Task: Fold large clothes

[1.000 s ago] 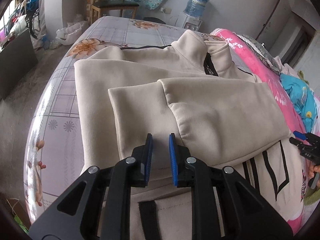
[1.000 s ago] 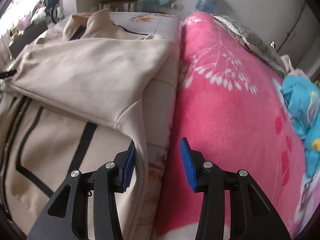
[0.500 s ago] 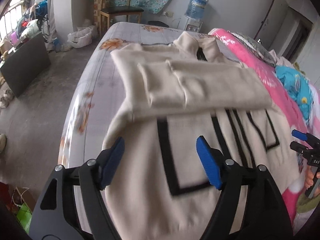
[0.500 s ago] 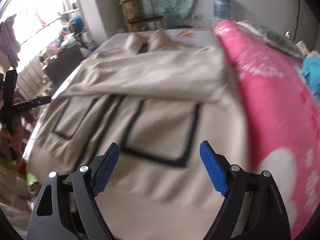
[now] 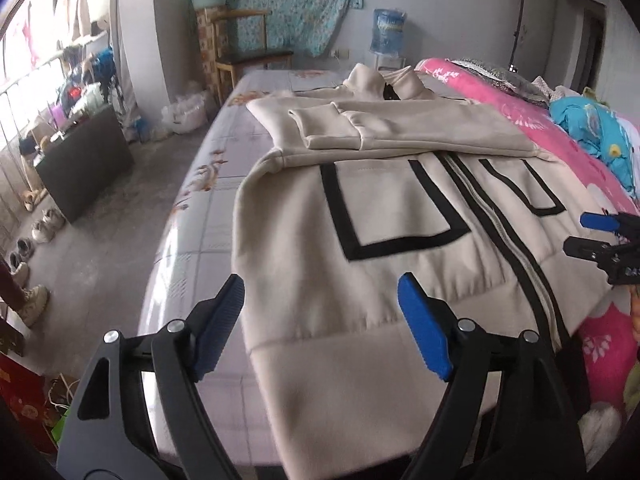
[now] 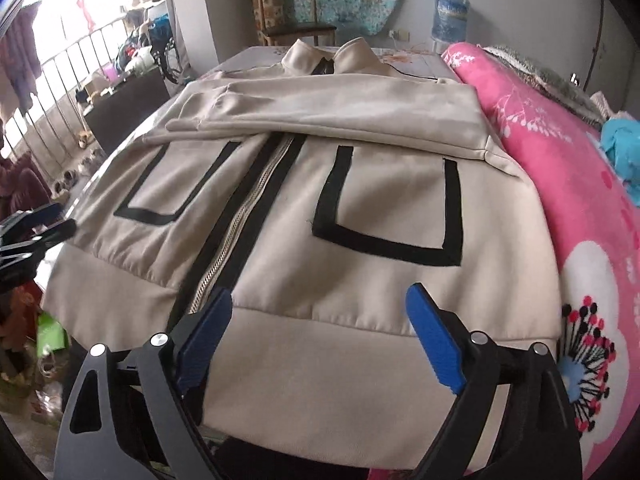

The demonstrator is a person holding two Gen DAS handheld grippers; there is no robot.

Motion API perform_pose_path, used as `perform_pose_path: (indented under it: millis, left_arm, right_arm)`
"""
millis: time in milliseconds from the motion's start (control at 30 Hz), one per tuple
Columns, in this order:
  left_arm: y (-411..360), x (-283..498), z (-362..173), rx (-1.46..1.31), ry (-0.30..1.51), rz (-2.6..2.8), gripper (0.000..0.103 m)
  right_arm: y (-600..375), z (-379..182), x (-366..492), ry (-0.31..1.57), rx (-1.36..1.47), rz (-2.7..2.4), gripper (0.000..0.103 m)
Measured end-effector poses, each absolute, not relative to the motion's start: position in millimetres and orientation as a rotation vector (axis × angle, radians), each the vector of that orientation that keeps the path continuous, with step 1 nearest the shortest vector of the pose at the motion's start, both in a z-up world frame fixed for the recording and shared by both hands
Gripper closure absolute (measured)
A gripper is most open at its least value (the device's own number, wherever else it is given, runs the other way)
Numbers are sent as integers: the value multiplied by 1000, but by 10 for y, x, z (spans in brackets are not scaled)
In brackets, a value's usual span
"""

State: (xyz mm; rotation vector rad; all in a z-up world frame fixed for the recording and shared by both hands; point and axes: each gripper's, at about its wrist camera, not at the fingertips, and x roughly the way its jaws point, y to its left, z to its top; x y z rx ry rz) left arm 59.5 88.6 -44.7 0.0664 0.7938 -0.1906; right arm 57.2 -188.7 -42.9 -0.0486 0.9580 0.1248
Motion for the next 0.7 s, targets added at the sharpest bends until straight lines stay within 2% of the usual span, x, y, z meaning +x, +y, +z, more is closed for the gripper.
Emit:
perform_pose_path:
  millis: [300,700]
  left_arm:
    - [1086,113,-550,-23,786,-218,28]
    - [1289,-39,-819,-192,885,-207,57]
  right_arm:
    - [-1894,-681,508,1011,-26,97,16]
    - [-1942,-695,465,996,0,120,16]
